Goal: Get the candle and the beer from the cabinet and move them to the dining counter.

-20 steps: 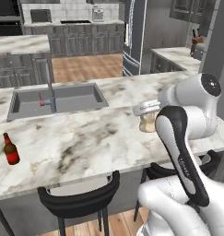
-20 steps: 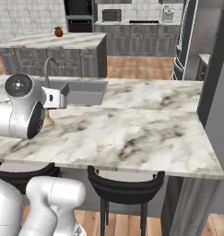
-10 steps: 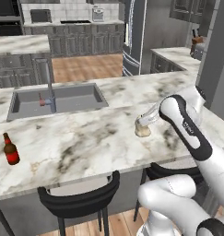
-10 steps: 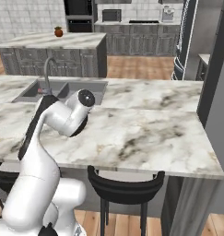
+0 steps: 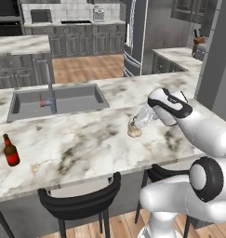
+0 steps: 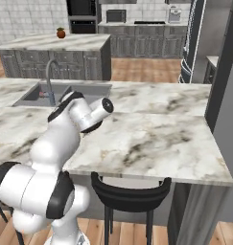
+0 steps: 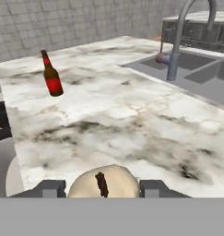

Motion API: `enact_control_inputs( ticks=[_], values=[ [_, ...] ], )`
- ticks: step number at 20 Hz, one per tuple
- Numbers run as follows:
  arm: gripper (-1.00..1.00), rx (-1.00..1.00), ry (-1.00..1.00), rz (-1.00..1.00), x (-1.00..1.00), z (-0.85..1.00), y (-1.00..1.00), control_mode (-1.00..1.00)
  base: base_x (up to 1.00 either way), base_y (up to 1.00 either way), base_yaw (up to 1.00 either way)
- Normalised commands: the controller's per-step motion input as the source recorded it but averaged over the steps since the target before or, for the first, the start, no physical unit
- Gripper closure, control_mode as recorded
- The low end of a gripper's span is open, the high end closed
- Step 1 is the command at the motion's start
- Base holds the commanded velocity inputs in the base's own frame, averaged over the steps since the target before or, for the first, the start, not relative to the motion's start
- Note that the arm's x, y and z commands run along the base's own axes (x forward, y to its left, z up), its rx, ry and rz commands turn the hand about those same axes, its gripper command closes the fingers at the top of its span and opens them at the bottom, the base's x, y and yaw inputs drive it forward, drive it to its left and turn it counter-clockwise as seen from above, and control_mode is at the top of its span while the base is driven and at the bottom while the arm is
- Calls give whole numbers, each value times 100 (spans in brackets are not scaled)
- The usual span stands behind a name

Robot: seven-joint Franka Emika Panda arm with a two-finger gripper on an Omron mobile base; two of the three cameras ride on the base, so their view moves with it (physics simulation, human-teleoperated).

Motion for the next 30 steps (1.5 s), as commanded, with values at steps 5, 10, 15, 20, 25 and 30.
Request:
enact_control_inputs(
  ticks=[5,10,15,20,25,30],
  values=[
    [100,6,0,15,87,-48,1,-100,0,0,0],
    [100,8,0,7,79,-43,8,-100,0,0,0],
    [100,2,3,1,75,-32,28,-100,0,0,0],
    [100,0,10,0,69,-24,40,-100,0,0,0],
    [100,0,8,0,58,-41,29,-100,0,0,0],
    [100,0,1,2,37,-56,19,-100,0,0,0]
  ],
)
